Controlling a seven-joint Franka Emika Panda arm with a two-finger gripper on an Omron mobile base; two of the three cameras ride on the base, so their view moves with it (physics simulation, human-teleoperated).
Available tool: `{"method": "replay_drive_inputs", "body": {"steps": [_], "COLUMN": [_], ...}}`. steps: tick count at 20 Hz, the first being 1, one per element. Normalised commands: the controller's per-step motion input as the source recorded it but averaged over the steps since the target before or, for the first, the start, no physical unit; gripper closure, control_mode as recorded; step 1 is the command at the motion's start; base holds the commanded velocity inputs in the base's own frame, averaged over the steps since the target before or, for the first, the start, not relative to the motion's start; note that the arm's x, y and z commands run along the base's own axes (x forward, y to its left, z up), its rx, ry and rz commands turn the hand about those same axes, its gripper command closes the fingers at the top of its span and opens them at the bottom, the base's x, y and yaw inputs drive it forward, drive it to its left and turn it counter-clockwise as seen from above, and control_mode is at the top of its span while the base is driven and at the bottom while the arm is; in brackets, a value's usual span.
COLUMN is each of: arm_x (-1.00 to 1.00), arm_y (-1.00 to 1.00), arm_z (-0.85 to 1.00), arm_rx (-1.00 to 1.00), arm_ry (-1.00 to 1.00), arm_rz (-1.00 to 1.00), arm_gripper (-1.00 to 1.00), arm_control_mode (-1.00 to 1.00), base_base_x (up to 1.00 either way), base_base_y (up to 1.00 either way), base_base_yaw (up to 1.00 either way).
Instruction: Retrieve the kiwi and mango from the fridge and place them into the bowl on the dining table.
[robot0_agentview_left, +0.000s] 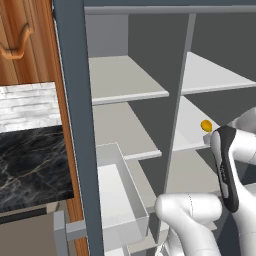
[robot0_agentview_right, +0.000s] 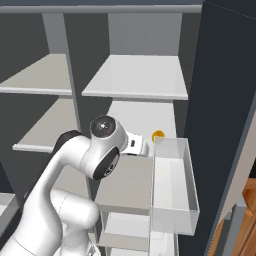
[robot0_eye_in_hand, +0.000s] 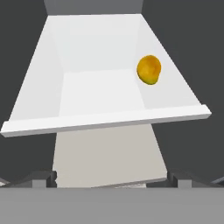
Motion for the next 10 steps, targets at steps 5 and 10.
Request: {"method": "replay_drive_inputs", "body": {"steps": [5, 10], "arm_x": [0.03, 0.13], "arm_y": [-0.08, -0.01], "arm_z": [-0.05, 0.00], "arm_rx": [0.00, 0.00], "arm_ry": [-0.03, 0.00], "arm_rz": [-0.01, -0.02], "arm_gripper": [-1.00, -1.00], "arm_control_mode": [-1.00, -1.00], "base_base_x": [0.00, 0.00], "base_base_y": [0.00, 0.00], "base_base_yaw": [0.00, 0.00]}}
